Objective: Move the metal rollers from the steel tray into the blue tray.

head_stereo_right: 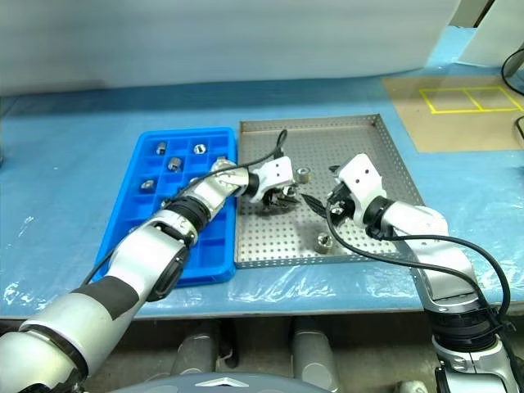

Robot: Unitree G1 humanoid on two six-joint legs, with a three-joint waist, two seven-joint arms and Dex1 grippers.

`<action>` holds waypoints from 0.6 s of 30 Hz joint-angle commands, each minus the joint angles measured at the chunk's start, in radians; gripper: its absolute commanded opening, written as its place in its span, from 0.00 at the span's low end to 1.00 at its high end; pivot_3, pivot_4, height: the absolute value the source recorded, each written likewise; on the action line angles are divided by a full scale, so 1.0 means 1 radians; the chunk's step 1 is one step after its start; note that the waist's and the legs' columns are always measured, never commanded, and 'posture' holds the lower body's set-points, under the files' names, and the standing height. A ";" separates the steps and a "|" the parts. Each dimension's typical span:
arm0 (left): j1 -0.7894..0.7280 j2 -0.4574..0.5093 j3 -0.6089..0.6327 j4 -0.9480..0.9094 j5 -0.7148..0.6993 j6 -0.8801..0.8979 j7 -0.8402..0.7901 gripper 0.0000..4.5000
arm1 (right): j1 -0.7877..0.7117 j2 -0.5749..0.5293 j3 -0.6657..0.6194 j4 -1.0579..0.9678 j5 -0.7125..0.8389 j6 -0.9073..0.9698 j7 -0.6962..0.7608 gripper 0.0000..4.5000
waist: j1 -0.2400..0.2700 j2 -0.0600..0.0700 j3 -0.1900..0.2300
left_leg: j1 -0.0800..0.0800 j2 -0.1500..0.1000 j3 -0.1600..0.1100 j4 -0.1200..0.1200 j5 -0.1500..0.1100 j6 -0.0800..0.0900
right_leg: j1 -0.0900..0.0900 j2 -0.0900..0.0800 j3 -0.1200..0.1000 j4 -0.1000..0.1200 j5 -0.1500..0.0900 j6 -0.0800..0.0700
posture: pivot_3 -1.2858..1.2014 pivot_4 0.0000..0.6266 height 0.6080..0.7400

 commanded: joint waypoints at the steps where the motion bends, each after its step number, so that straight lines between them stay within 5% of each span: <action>1: 0.051 0.062 0.044 -0.206 -0.092 0.016 -0.097 0.42 | -0.045 0.001 -0.006 -0.013 0.032 -0.016 0.029 1.00 | 0.000 0.000 0.000 | 0.000 0.000 0.000 0.000 0.000 0.000 | 0.000 0.000 0.000 0.000 0.000 0.000 | 0.37 0.24 1.00; 7: 0.289 0.220 0.088 -0.650 -0.257 0.235 -0.237 0.42 | -0.135 0.003 0.050 0.027 0.064 -0.026 0.126 1.00 | 0.002 0.000 0.000 | 0.001 0.002 0.001 -0.004 0.001 -0.001 | -0.002 0.002 0.000 0.001 0.000 0.000 | 0.41 0.24 1.00; 18: 0.613 0.487 0.284 -1.245 -0.421 0.586 -0.064 0.42 | -0.399 0.152 0.246 0.302 0.052 -0.163 0.340 1.00 | 0.062 0.002 0.001 | 0.000 0.006 0.001 -0.008 0.007 -0.013 | -0.009 0.004 -0.001 0.008 0.000 0.000 | 0.54 0.24 1.00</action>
